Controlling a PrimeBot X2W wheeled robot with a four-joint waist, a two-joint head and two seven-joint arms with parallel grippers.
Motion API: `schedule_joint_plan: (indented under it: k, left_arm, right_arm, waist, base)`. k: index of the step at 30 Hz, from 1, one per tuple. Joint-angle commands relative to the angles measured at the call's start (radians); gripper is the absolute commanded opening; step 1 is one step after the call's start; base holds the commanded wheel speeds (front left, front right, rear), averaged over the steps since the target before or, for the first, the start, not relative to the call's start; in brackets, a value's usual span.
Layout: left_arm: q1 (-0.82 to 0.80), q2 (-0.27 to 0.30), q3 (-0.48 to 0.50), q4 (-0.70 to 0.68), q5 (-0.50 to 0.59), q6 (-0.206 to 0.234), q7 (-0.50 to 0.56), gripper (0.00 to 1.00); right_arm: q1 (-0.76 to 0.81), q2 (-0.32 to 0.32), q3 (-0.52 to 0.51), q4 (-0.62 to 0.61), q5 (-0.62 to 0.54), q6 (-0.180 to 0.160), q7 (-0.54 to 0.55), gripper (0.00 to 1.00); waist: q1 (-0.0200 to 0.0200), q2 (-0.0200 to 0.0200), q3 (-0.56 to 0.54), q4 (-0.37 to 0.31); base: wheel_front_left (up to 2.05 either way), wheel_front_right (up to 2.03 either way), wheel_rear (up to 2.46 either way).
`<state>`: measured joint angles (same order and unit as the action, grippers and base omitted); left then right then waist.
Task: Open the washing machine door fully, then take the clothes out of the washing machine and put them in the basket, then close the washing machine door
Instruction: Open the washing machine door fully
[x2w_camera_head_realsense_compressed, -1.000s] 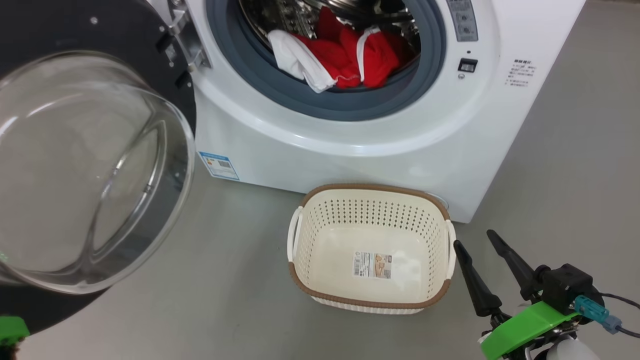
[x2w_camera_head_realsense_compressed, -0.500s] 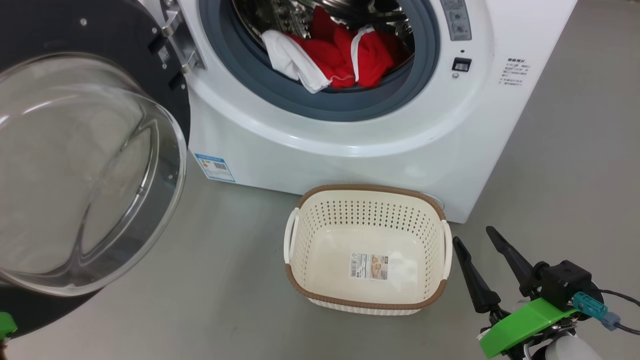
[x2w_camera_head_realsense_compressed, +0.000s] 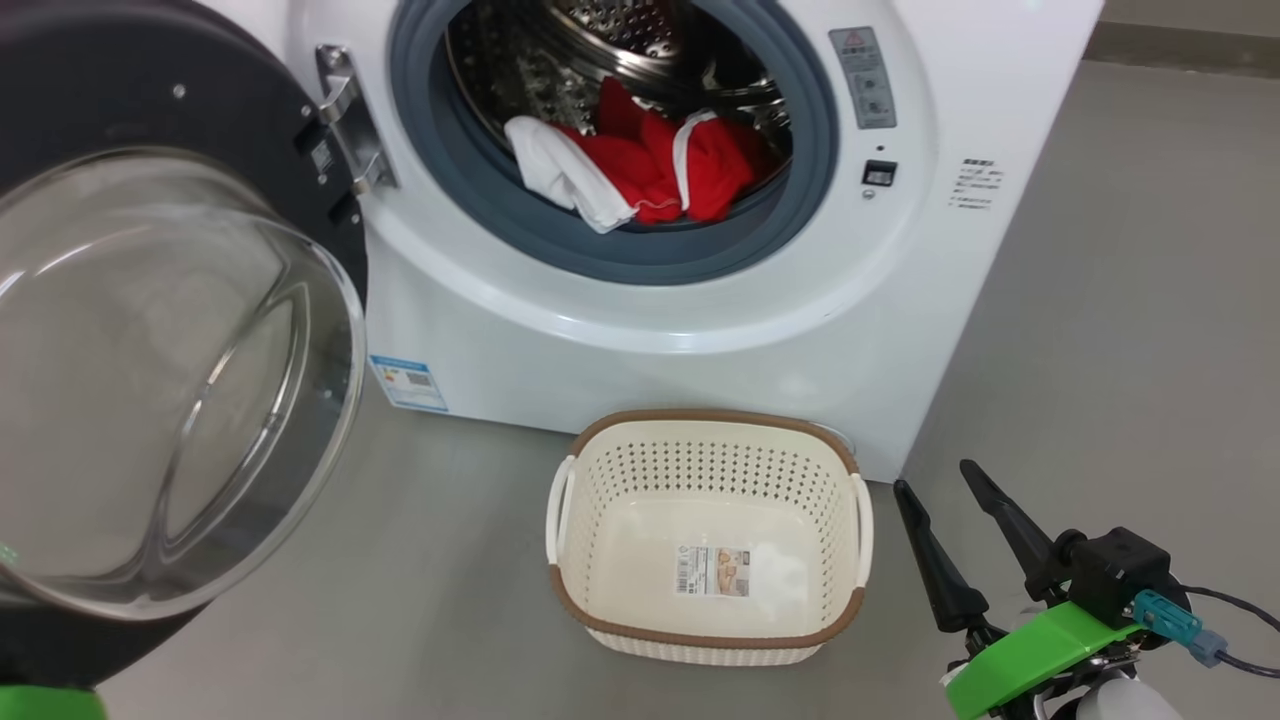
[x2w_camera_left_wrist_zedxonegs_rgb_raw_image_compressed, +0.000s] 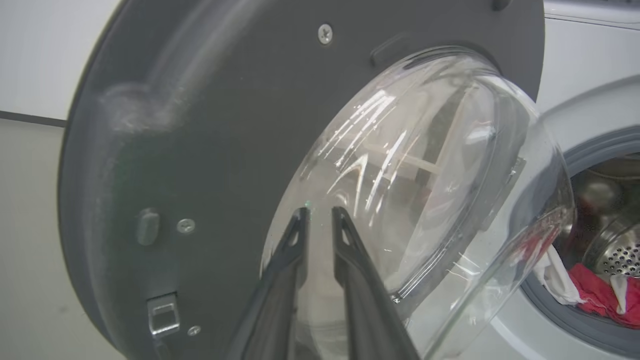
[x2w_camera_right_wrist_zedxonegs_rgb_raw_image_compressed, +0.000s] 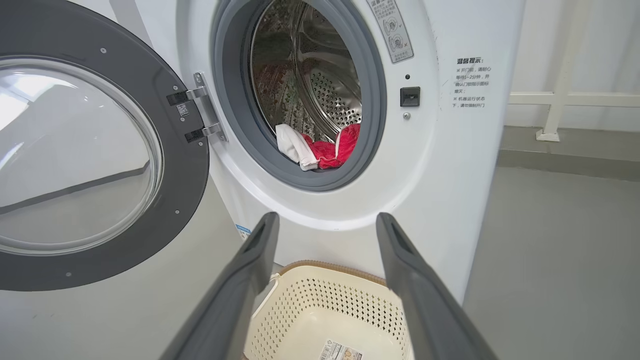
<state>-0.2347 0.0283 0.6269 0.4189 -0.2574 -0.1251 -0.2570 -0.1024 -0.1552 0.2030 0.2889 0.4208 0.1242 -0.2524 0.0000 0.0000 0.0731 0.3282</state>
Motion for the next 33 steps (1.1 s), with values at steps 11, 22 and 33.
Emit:
schedule_joint_plan:
  k: [11,22,33]
  left_arm:
    - [0.178,0.024,-0.23,-0.217,-0.024,-0.005,-0.005,1.0]
    - [0.231,0.03,-0.377,-0.28,-0.067,-0.006,-0.005,1.0]
    - [0.244,0.047,-0.471,-0.278,-0.092,-0.006,-0.005,1.0]
  right_arm:
    - [0.014,-0.003,-0.009,-0.032,0.0,0.007,-0.009,1.0]
    - [0.012,0.002,-0.036,-0.045,0.001,0.007,-0.009,1.0]
    - [0.024,0.004,-0.072,-0.053,0.003,0.007,-0.009,1.0]
  waist:
    - [0.0,0.0,-0.019,-0.09]
    - [0.0,0.0,-0.008,-0.192]
    - [0.0,0.0,0.009,-0.283]
  base:
    - [0.0,0.0,0.0]
    - [0.0,0.0,0.0]
    - [0.0,0.0,0.0]
